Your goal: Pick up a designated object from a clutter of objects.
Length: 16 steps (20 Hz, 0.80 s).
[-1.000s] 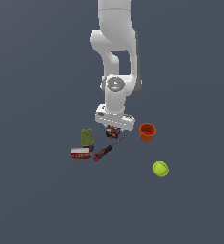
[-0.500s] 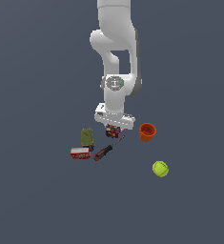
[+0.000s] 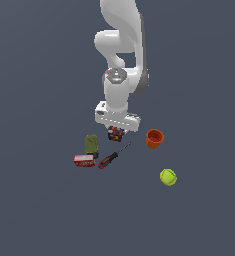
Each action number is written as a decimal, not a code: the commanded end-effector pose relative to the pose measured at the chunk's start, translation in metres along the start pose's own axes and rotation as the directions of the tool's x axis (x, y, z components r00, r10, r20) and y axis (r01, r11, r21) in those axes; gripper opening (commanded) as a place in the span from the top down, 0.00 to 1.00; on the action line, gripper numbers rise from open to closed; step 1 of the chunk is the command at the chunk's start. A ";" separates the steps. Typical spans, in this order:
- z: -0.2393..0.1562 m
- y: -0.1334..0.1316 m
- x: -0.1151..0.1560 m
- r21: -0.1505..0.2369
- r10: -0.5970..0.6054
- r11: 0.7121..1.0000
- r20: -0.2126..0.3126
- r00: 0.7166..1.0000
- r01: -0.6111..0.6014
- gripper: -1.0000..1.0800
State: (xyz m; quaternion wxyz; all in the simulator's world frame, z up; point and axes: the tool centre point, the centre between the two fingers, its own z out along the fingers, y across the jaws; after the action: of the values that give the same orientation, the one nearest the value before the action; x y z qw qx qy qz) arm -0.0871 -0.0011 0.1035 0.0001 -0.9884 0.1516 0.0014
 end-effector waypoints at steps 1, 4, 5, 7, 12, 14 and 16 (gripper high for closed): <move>-0.020 0.004 0.006 0.002 0.000 1.000 -0.003 1.000 0.000 1.00; -0.046 0.009 0.013 0.002 0.000 1.000 -0.003 1.000 0.000 1.00; -0.055 0.011 0.016 0.002 0.000 1.000 -0.003 1.000 0.000 1.00; -0.073 0.015 0.021 0.002 0.000 1.000 -0.003 1.000 0.000 1.00; -0.118 0.025 0.033 0.002 0.000 1.000 -0.003 1.000 0.000 1.00; -0.137 0.029 0.039 0.002 0.000 1.000 -0.003 1.000 0.000 1.00; -0.155 0.033 0.044 0.002 0.001 1.000 -0.003 1.000 -0.001 1.00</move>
State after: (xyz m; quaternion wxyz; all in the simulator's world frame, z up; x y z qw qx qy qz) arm -0.0575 -0.0413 0.2430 0.0007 -0.9884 0.1519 0.0012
